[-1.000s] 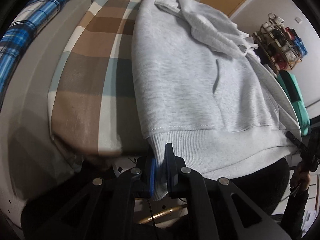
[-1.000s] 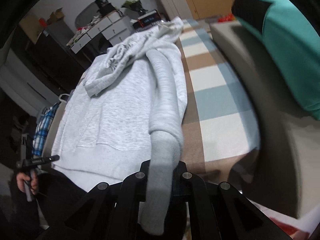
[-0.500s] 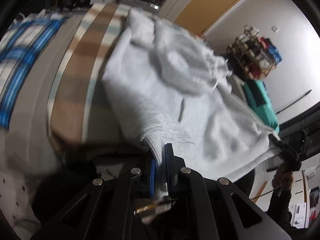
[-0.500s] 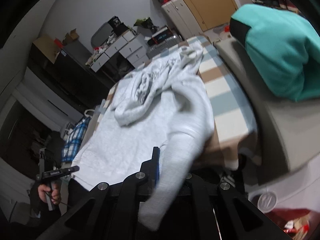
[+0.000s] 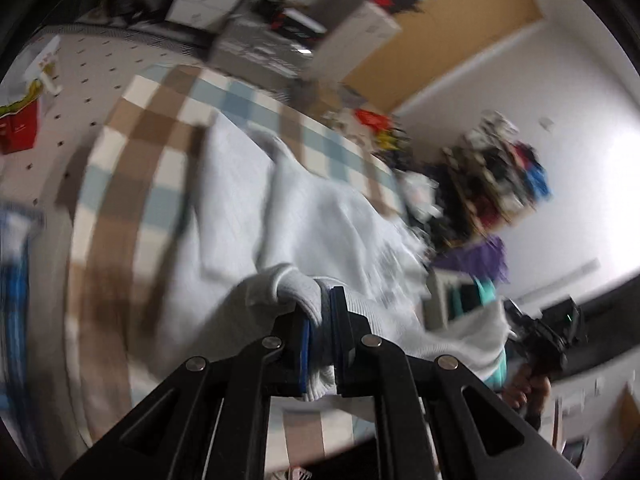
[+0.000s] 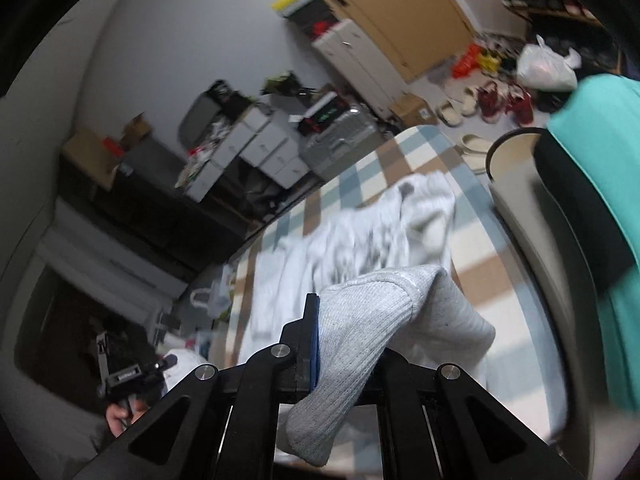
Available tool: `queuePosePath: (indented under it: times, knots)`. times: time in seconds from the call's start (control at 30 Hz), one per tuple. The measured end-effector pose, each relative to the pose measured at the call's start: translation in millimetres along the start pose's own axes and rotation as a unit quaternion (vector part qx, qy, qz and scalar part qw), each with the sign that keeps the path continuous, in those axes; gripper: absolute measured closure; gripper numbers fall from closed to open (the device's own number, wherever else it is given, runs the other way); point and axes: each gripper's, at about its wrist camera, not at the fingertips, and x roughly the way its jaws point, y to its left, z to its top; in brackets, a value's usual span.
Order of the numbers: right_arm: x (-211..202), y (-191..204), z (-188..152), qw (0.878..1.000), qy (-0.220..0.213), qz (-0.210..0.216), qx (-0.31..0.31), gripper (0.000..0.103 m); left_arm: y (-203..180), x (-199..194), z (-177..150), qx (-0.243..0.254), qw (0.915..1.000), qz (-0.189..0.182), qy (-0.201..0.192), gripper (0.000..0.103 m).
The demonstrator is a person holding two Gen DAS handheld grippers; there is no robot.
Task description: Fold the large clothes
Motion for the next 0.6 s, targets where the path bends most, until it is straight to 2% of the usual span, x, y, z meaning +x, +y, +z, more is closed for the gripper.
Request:
queuePosePath:
  times: [0.1,0.23,0.3,0.43,0.53,0.6]
  knots:
    - [48,-9,54,0.999,0.002,-0.040,0.034,0.096,23,34,46,-0.052,0.9981,0.014,0.030,0.099]
    - [126,-43,100,0.990,0.048,-0.086,0.099,0.096,59,81,86,-0.123,0.9901,0.022,0.065,0.099]
    - [157,-62,111,0.984,0.071,-0.108,0.125,0.096,66,93,101,-0.142,0.9875,0.017,0.066,0.099]
    - [198,-86,126,0.979,0.078,-0.135,0.134,0.096,70,113,120,-0.150,0.9859,0.019,0.071,0.099]
    - [221,-103,131,0.977,0.086,-0.133,0.144,0.096,78,125,124,-0.159,0.9855,0.030,0.051,0.098]
    - [233,-113,133,0.979,0.085,-0.113,0.146,0.095,80,127,121,-0.159,0.9858,0.030,0.045,0.098]
